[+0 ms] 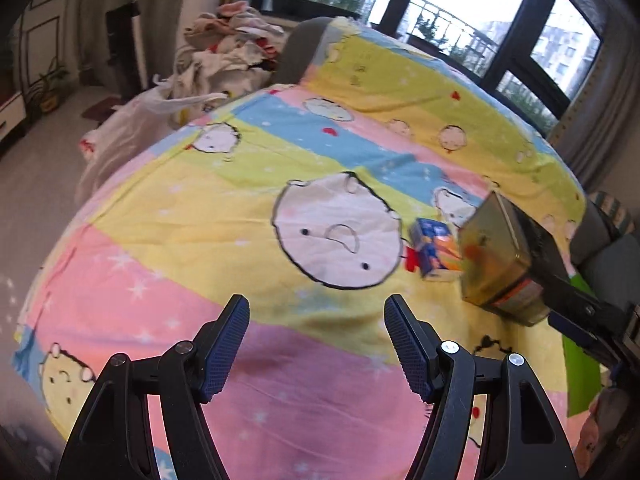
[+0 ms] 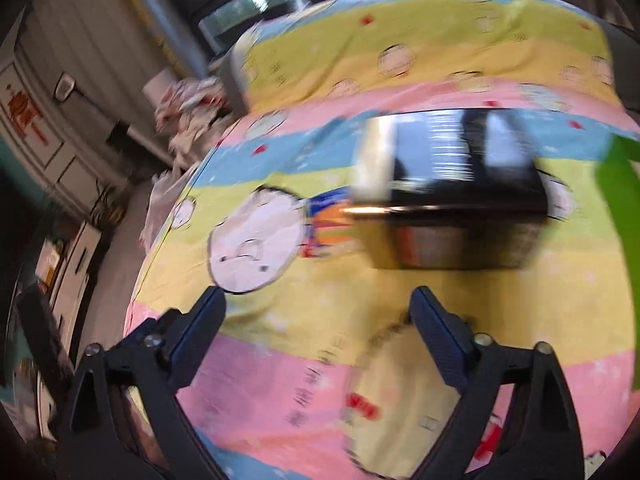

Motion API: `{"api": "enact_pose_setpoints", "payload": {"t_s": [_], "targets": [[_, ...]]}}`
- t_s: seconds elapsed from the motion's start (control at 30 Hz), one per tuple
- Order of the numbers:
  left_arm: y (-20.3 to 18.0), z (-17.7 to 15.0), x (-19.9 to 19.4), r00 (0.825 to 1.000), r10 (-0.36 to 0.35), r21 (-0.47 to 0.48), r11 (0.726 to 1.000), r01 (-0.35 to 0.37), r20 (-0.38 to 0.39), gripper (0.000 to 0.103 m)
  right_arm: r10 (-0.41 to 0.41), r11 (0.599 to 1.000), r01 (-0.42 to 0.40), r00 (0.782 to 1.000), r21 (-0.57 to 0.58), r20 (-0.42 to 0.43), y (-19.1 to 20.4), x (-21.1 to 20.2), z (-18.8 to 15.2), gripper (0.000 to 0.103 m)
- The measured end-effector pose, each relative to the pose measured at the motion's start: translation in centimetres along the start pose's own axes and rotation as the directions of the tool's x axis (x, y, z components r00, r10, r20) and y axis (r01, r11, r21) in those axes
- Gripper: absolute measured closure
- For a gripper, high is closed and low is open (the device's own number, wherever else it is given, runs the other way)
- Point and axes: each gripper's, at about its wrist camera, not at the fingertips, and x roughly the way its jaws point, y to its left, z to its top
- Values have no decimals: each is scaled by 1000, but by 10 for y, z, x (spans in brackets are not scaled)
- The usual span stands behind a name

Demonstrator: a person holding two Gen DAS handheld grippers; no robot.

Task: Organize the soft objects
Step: 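Withdraw both grippers and move the right gripper to the blue Tempo tissue pack, then close the right gripper on the tissue pack and lift it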

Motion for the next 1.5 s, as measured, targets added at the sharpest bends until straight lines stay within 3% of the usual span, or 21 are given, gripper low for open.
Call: {"api": "enact_pose_setpoints", "payload": {"t_s": [0.13,0.2,0.33,0.4,0.57,0.7,0.8,0.9,1.07,1.2,1.3,1.37,1.5], "targets": [[11,4,-2,1000,-12,-33,999,12,0,32,-65,996,58,993,-71,-97,36,49,23,32],[17,5,-1,999,-32,-61,998,31,-8,32,-128,986,109,979,-123,-158,50,75,41,33],[19,7,-2,999,-45,-63,997,44,-15,32,-286,945,233,929,-229,-235,61,107,74,31],[18,6,-3,998,-57,-57,997,55,-18,32,-363,917,286,887,-277,-284,61,122,86,30],[16,6,-1,996,-84,-59,995,82,-37,32,-398,906,292,837,-307,-376,54,151,96,31],[18,6,-1,995,-90,-70,994,86,-46,32,-459,871,319,800,-373,-386,56,169,97,31],[20,7,-1,994,-102,-81,992,98,-46,32,-482,856,329,788,-399,-382,58,176,100,33],[21,7,-1,992,-112,-87,990,108,-52,32,-472,855,309,798,-417,-376,65,177,101,33],[22,8,-1,991,-120,-93,989,114,-58,32,-521,832,325,737,-450,-431,63,196,98,33],[23,8,-1,989,-131,-93,988,125,-63,32,-542,820,336,714,-463,-443,59,202,98,32],[22,8,0,989,-131,-91,988,125,-66,32,-548,809,316,712,-495,-440,61,204,94,38],[22,8,0,989,-131,-92,988,124,-67,32,-564,793,326,713,-514,-417,63,200,90,59],[22,7,1,989,-133,-94,987,126,-69,32,-512,813,252,740,-525,-437,69,186,78,61]]}}
